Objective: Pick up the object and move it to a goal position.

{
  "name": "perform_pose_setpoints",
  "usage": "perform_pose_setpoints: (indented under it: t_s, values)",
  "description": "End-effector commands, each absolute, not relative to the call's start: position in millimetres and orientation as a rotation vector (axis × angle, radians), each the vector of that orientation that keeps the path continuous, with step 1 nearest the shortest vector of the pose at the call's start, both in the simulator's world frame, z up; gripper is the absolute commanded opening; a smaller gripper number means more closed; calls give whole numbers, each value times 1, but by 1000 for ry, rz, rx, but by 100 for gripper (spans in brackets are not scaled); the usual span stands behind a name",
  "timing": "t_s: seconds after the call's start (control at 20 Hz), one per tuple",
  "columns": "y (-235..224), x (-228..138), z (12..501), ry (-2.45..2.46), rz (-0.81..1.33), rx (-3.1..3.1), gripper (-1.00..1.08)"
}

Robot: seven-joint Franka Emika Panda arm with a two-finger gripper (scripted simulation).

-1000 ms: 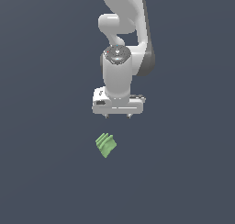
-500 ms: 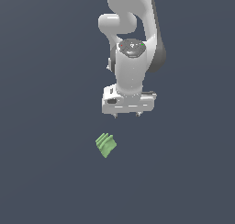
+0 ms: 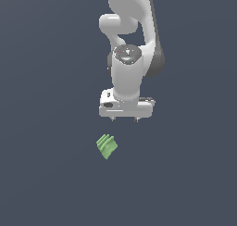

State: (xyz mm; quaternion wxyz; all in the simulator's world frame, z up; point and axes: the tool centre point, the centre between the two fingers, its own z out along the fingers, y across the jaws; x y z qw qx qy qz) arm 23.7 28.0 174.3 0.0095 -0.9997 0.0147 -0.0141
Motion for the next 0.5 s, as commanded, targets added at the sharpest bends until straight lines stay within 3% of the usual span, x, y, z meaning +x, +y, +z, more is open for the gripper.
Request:
perform_pose_setpoints:
  t_s: [0.0, 0.45]
  values:
    - [22, 29, 170, 125, -39, -3119, 100]
    - [-13, 56, 146, 556, -17, -3073, 100]
